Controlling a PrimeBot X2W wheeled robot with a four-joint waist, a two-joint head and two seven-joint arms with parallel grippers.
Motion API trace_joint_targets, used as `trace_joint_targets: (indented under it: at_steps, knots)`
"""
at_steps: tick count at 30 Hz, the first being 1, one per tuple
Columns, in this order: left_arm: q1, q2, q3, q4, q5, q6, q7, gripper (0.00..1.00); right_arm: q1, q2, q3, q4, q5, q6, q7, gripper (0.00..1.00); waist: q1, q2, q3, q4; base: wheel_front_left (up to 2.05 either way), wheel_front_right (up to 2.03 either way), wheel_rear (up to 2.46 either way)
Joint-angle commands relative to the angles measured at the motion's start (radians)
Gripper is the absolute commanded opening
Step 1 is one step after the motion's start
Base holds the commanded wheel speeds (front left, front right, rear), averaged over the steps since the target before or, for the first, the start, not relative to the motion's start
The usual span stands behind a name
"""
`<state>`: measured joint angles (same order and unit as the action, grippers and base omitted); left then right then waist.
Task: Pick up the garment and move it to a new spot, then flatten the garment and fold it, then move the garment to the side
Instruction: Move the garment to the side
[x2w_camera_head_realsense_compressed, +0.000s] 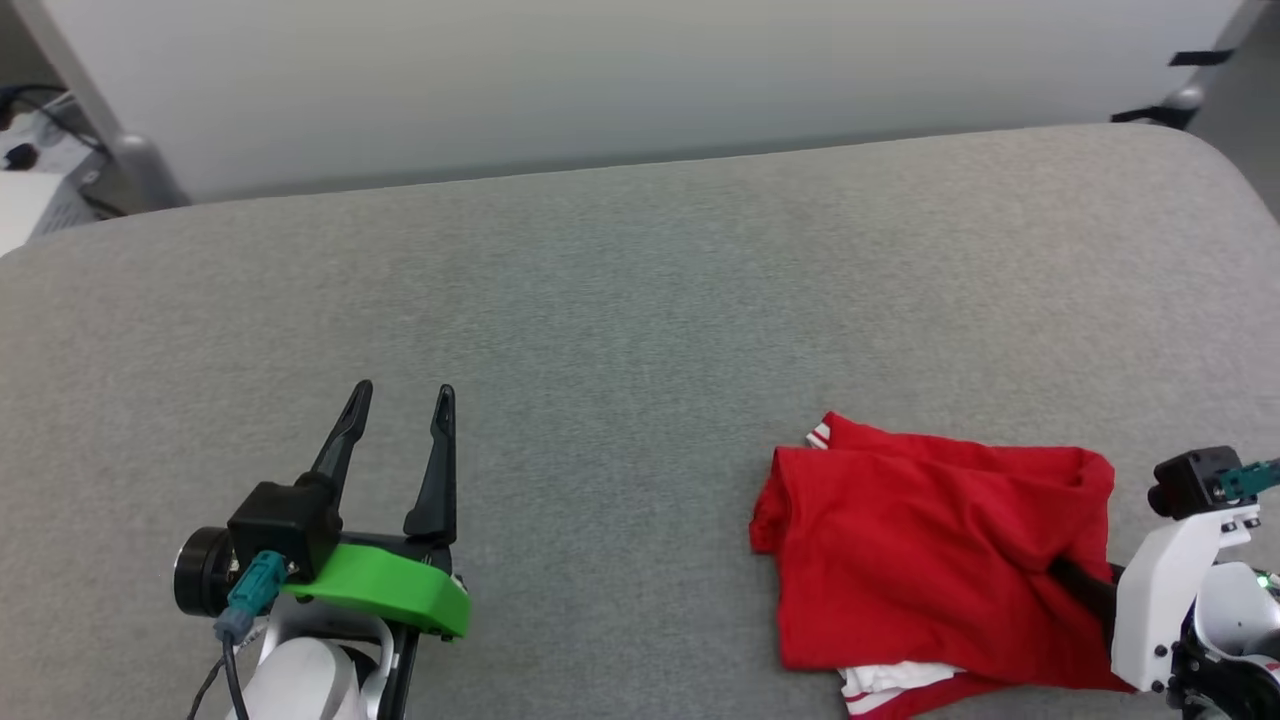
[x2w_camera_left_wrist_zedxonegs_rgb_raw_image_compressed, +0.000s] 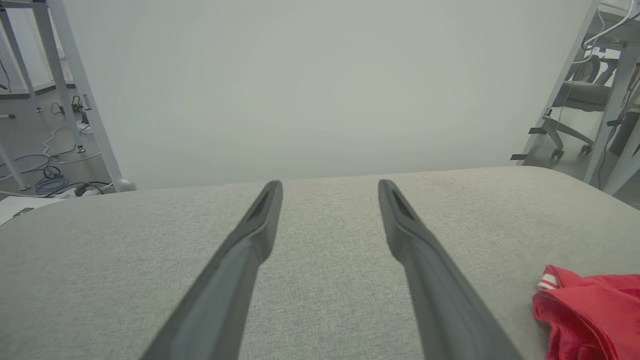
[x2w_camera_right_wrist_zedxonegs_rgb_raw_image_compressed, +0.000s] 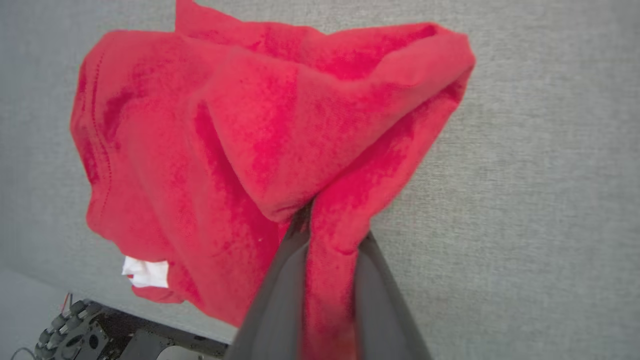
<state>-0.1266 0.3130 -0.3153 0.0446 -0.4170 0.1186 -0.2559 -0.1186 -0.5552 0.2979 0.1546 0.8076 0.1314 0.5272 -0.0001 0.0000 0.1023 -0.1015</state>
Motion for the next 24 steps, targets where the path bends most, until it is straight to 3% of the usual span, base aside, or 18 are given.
trace_joint_targets:
  at_steps: [1,8,12,24]
  knots:
    - [-0.016,0.005,0.000,-0.009,0.008,-0.001,-0.004,1.00,-0.030,-0.003,-0.006,0.003,-0.013,-0.001,0.004,0.00,0.0001,0.0000,0.024,-0.129,0.00,0.00,0.00]
    - [-0.067,0.026,-0.009,-0.054,0.032,-0.003,0.011,1.00,-0.158,-0.002,0.015,0.025,-0.056,-0.001,-0.011,0.00,0.0001,0.0000,0.121,-0.264,0.00,0.00,0.00]
    - [-0.117,0.048,-0.020,-0.080,0.058,-0.007,0.041,1.00,-0.258,-0.018,0.033,0.066,-0.079,-0.001,-0.037,0.00,0.0001,0.0000,0.192,-0.296,0.00,0.00,0.00]
    - [-0.290,0.065,-0.072,-0.130,0.112,-0.053,0.086,1.00,-0.498,-0.163,-0.004,0.296,-0.112,-0.001,-0.104,0.00,0.0001,0.0000,0.379,-0.221,0.00,0.00,0.00]
